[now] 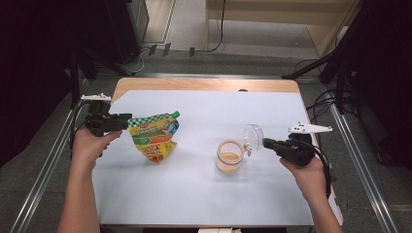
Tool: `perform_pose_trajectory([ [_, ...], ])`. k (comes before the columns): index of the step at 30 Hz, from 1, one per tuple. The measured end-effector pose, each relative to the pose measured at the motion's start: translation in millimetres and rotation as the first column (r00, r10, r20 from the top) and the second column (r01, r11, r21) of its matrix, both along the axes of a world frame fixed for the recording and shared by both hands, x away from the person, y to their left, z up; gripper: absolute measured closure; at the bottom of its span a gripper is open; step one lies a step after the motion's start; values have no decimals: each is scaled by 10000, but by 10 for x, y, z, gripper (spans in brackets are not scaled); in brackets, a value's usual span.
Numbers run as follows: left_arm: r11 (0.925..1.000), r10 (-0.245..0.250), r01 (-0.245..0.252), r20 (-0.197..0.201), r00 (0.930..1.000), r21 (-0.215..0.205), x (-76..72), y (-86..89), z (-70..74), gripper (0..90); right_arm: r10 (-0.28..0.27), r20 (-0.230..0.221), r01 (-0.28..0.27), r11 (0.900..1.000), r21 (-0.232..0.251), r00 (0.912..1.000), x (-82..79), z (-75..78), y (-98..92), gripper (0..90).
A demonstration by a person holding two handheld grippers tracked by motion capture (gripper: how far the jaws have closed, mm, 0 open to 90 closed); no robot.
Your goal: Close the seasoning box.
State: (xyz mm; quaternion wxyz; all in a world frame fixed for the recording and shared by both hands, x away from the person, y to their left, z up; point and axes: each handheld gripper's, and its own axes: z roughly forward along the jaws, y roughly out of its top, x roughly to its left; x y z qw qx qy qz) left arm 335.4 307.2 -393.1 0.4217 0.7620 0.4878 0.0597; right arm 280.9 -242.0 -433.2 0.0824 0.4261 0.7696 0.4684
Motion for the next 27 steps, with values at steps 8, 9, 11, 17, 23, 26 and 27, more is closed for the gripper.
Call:
perform_pose_trajectory([
  [8, 10000, -4, 4, -47, 10000, 43, 6, -3, -13, 413, 307, 9, -307, 9995, -56, 9995, 30, -78, 134, 900],
  [9, 10000, -7, 7, -49, 10000, 50, 6, -4, -14, 413, 325, -7, -325, 9994, -79, 9995, 31, -81, 143, 900],
  [11, 10000, -11, 11, -48, 10000, 44, 7, -5, -14, 413, 339, -38, -339, 9994, -32, 9994, 29, -88, 161, 900],
  [17, 10000, -33, 33, -73, 10000, 72, 9, -10, -23, 412, 491, 17, -491, 9988, 19, 9988, 23, -100, 211, 900],
  [23, 9999, -28, 29, -123, 9999, 101, 6, -1, -41, 412, 616, 130, -615, 9981, -17, 9980, 10, -92, 250, 900],
  [26, 9999, 16, -14, -159, 9999, 115, 2, -3, -50, 412, 754, 168, -756, 9971, 116, 9970, -10, -73, 276, 900],
  [27, 9999, 32, -29, -156, 9999, 152, 3, -3, -53, 412, 822, 214, -825, 9965, 105, 9964, -17, -69, 289, 900],
])
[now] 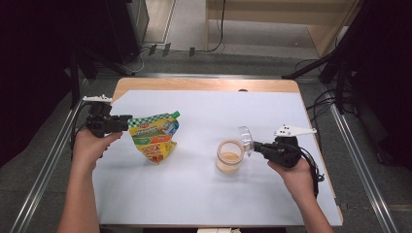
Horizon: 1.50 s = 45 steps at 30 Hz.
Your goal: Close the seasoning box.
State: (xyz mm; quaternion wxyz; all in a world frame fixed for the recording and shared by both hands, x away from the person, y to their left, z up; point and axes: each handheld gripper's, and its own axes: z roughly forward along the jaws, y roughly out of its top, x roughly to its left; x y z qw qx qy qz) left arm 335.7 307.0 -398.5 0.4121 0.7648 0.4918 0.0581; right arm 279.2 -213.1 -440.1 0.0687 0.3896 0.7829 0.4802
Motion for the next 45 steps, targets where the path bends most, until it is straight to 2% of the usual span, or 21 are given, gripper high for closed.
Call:
perform_pose_trajectory([
  [4, 10000, 11, -11, -11, 10000, 21, 4, 2, -9, 412, 165, 13, -165, 9998, -126, 9999, -12, -5, 43, 890],
  [9, 10000, 19, -19, -44, 10000, -17, 8, 7, -21, 412, 321, 350, -315, 9993, -185, 9989, -26, 14, 36, 778],
  [19, 10000, 26, -27, -89, 10000, -52, 10, 10, -37, 412, -174, 463, 192, 9991, -378, 9988, 15, -12, -145, 672],
  [24, 10000, 19, -19, -86, 10000, -68, 9, 13, -41, 412, -339, 560, 366, 9982, -466, 9979, 44, -65, -230, 580],
  [30, 10000, 34, -35, -64, 10000, -76, 10, 18, -48, 412, -457, 335, 473, 9976, -509, 9984, 88, -162, -300, 491],
  [35, 10000, 52, -53, -97, 9999, -45, 12, 23, -58, 412, -505, 663, 547, 9965, -632, 9965, 110, -234, -339, 394],
  [36, 10000, 43, -44, -94, 9999, -63, 11, 20, -58, 412, -748, 968, 823, 9937, -754, 9925, 106, -257, -340, 364],
  [37, 10000, 40, -40, -81, 10000, -46, 11, 19, -58, 412, -766, 1278, 892, 9914, -961, 9888, 110, -278, -349, 346],
  [39, 10000, 25, -25, -87, 10000, -50, 11, 15, -59, 412, -846, 1468, 1043, 9857, -1322, 9855, 118, -317, -377, 333],
  [45, 10000, -17, 17, -87, 10000, -42, 13, 5, -65, 412, -1060, 887, 1134, 9900, -839, 9904, 175, -408, -480, 303],
])
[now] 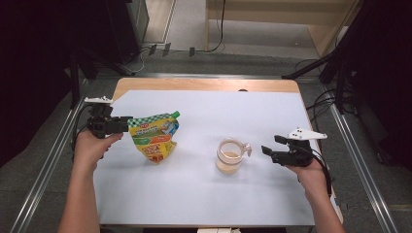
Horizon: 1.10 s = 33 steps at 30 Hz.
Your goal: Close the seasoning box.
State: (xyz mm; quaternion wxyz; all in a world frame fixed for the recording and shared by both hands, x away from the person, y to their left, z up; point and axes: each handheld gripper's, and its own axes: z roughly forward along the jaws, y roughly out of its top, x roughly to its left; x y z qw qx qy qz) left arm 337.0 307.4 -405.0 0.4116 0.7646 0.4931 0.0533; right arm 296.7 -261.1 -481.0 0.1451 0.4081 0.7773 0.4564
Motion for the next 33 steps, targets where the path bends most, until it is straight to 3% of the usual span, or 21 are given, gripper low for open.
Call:
perform_pose_trajectory([
  [5, 10000, 9, -9, -19, 10000, -13, 1, 1, -3, 410, -423, -117, 424, 9991, 77, 9990, 49, -68, -78, 277],
  [11, 10000, -51, 51, 2, 10000, 40, 4, -2, -10, 408, -570, -577, 579, 9982, 146, 9967, 90, -135, -123, 243],
  [33, 9998, 154, -157, -164, 9997, -156, 12, 37, -39, 378, -684, -667, 684, 9977, -22, 9954, 117, -175, -125, 243],
])
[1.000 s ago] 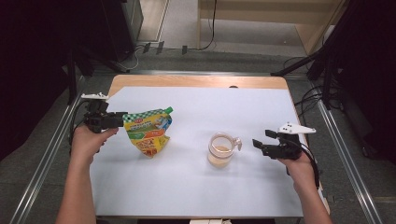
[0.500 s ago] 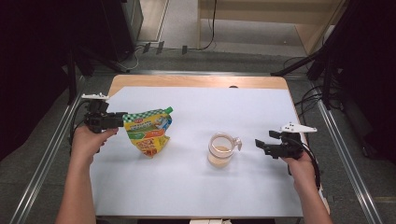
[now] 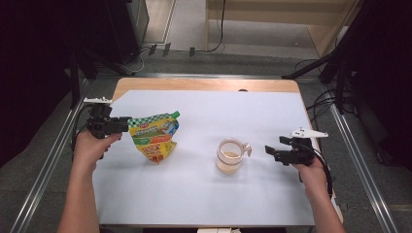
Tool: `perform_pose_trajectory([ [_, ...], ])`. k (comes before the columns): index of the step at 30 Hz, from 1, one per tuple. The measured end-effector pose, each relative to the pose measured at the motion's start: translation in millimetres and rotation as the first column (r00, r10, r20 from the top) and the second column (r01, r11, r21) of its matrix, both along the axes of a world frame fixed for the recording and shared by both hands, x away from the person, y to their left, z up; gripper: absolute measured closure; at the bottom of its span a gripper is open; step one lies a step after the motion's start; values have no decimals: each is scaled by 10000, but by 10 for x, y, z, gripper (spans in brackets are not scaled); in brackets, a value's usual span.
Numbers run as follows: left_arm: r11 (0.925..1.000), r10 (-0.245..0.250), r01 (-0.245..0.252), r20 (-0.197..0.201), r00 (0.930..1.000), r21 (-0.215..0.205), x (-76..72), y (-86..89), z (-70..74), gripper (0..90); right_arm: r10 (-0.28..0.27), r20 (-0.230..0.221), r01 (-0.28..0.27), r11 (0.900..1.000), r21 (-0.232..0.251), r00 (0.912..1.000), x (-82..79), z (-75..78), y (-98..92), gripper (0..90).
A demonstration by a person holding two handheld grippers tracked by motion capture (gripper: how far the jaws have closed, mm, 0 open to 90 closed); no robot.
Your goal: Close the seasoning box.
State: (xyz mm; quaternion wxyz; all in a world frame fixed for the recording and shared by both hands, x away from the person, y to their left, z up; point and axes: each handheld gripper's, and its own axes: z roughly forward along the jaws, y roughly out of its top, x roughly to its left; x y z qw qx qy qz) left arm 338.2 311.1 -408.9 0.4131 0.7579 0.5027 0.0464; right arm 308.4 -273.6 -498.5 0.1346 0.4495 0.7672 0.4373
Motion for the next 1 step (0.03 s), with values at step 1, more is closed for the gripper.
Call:
perform_pose_trajectory([
  [1, 10000, -14, 14, -8, 10000, -21, 0, 3, -3, 376, 4, -31, -4, 10000, -11, 10000, 4, -4, 3, 244],
])
